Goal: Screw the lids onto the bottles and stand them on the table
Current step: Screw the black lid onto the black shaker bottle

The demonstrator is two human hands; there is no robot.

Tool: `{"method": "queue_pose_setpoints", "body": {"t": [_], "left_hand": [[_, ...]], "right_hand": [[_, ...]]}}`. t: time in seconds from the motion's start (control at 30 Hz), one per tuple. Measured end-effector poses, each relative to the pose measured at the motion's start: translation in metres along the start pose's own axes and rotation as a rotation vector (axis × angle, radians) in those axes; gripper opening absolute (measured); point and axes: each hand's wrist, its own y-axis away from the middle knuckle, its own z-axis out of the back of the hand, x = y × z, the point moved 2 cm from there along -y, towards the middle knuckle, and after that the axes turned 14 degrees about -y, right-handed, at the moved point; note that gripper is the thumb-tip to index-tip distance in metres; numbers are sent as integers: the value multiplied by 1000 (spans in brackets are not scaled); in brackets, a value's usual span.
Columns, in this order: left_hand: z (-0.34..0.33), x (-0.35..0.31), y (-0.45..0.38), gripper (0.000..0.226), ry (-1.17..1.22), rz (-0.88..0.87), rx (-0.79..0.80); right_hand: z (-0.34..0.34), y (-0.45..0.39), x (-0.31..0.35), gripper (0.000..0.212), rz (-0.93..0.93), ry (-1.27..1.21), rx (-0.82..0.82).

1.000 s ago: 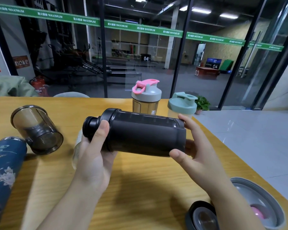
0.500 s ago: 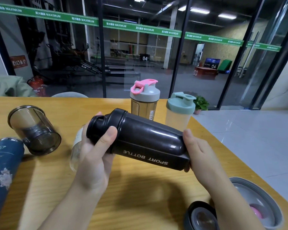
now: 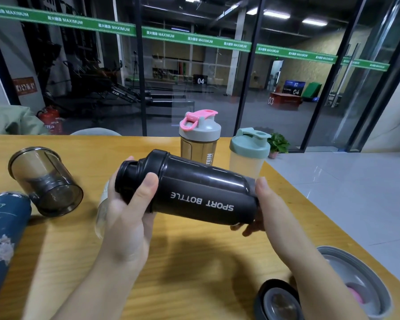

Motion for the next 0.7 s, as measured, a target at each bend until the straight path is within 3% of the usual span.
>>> {"method": "queue_pose_setpoints", "body": {"t": [0.07,0.17,0.23,0.47,0.6,0.7], "left_hand": [[1,1,0,86,-19,24,-30],[4,3,-1,93,-50,45,-66],[4,3,-1,89,-41,49,-76],[6,4,-2,71,19,68,-64],[3,3,0,89,25,83,-22],[2,0,1,84,23,74,7]], "right_hand": [[-1,5,3,64,152,75,64],[0,10,5,74,233,203,96],[1,10,6,67,277,209,92],[0,7,4,57,296,277,84],[-2,8,4,53,307,292,70],[-3,9,2,46,254,291,73]]}}
